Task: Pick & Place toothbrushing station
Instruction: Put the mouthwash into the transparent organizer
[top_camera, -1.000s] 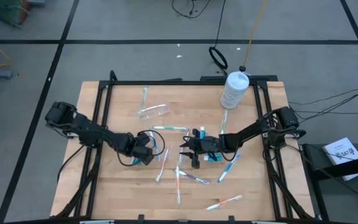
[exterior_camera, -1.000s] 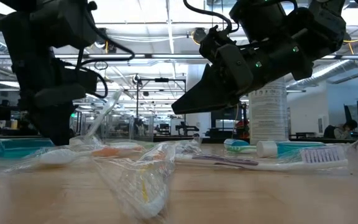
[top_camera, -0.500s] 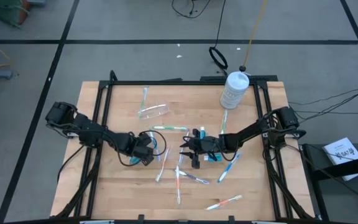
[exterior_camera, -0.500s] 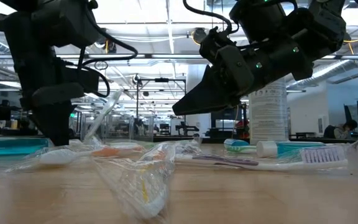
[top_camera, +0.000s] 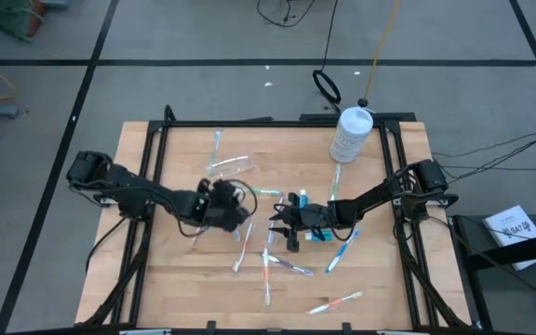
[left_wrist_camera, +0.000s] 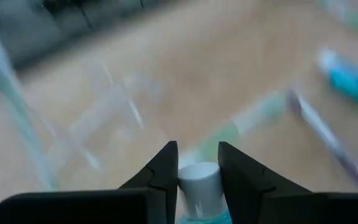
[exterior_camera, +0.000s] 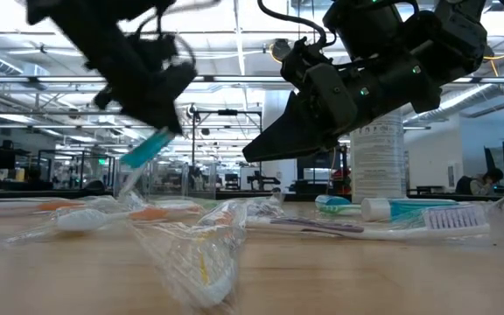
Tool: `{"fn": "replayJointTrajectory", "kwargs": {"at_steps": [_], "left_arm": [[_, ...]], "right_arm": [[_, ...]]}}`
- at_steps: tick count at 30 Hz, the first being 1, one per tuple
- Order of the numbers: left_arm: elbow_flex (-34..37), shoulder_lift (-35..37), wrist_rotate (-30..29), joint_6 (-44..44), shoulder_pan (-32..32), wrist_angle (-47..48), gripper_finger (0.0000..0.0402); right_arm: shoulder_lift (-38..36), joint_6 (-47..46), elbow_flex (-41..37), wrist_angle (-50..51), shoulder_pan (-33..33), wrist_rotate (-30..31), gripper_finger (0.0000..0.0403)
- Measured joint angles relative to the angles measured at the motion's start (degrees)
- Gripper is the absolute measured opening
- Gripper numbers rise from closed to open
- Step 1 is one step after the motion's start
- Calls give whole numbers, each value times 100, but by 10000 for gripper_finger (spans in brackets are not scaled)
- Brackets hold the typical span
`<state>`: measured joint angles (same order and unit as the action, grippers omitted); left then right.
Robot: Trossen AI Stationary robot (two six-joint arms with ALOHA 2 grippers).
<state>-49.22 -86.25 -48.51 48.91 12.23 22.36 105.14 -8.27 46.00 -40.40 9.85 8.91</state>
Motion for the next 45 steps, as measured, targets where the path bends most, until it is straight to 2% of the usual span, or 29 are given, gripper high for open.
{"fn": "replayJointTrajectory", "kwargs": {"at_steps": [4,7,9,13,18,23,31,39,45], "left_arm": [[-189,68,-979,-1406,-308,-713,90],[-255,76,-1738,-2367,-603,-1728,90],[-240,77,-1979,-2926,-823,-2169,89],[-236,-11,-1965,-3188,-1280,-2391,89],[-80,-236,-2122,-2867,-1876,-2375,89],[-54,-537,-1865,-2602,-2277,-2442,88],[-52,-1105,-1492,-2608,-2430,-2538,89],[-50,-1129,-1296,-2687,-2421,-2545,129],[-50,-1129,-1147,-2937,-2415,-2472,125]], "right_arm": [[0,0,0,5,0,0,141],[0,0,-4,7,0,0,141],[-1,0,-4,14,0,0,141],[-2,0,-4,38,0,0,141],[-2,-2,-4,26,0,0,141],[-2,-1,-4,-3,0,0,141],[-2,0,-4,2,0,0,141],[-2,-1,-4,20,0,0,141],[-2,0,-4,20,0,0,141]]}}
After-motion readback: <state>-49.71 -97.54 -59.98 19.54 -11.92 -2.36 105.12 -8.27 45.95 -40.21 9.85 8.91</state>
